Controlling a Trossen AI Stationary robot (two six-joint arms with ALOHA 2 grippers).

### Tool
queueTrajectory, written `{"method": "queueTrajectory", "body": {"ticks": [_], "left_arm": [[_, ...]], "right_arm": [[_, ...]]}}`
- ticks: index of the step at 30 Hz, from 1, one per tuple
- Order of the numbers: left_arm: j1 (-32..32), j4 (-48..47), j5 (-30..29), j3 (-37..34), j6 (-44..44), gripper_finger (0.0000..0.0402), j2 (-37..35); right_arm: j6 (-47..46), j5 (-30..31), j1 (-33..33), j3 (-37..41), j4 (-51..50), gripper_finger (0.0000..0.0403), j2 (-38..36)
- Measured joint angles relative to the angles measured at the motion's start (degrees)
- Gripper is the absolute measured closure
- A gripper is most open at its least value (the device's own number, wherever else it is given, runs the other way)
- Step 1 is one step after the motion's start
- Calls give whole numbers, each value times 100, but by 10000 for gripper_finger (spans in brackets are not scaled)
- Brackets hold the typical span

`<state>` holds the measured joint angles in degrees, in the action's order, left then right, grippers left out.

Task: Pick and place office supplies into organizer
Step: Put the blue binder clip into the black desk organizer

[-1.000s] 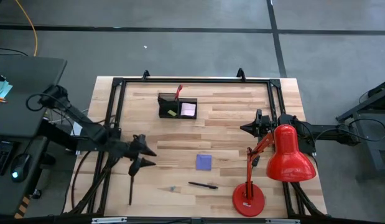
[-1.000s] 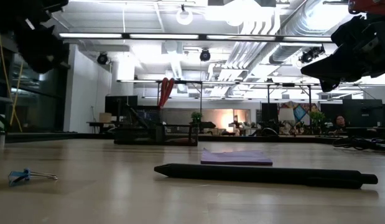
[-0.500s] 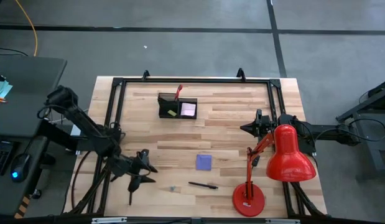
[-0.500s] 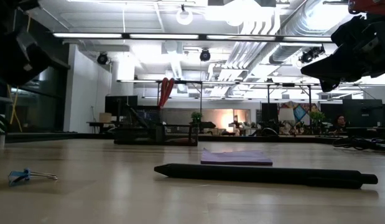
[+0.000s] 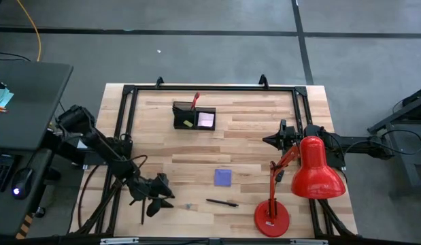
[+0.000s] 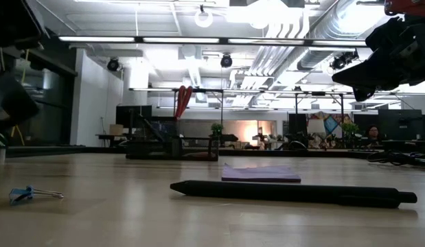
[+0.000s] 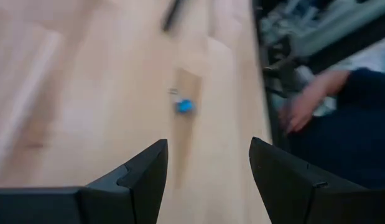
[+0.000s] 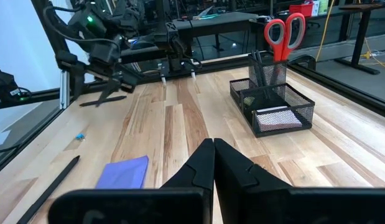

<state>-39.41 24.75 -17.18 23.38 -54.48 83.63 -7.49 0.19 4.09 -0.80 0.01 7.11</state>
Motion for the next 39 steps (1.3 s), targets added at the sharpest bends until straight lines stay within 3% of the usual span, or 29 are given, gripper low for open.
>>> {"method": "queueTrajectory", "body": {"ticks": [6, 15, 25, 31, 35, 39], "left_arm": [[-1, 294, 556, 6, -2, 191, 215], [5, 837, 2, 83, -357, 191, 287], [-1, 832, 673, 397, -499, 191, 287], [5, 1129, 321, 401, -893, 191, 285], [1, 620, 333, 747, -944, 191, 445], [1, -723, 571, 1477, -842, 191, 714]], "right_arm": [[0, 0, 1, 0, 0, 402, 0], [0, 0, -1, 0, 0, 402, 0], [0, 0, -1, 0, 0, 402, 0], [0, 0, 0, 0, 0, 402, 0], [0, 0, -1, 0, 0, 402, 0], [0, -2, -1, 0, -1, 402, 2]]}}
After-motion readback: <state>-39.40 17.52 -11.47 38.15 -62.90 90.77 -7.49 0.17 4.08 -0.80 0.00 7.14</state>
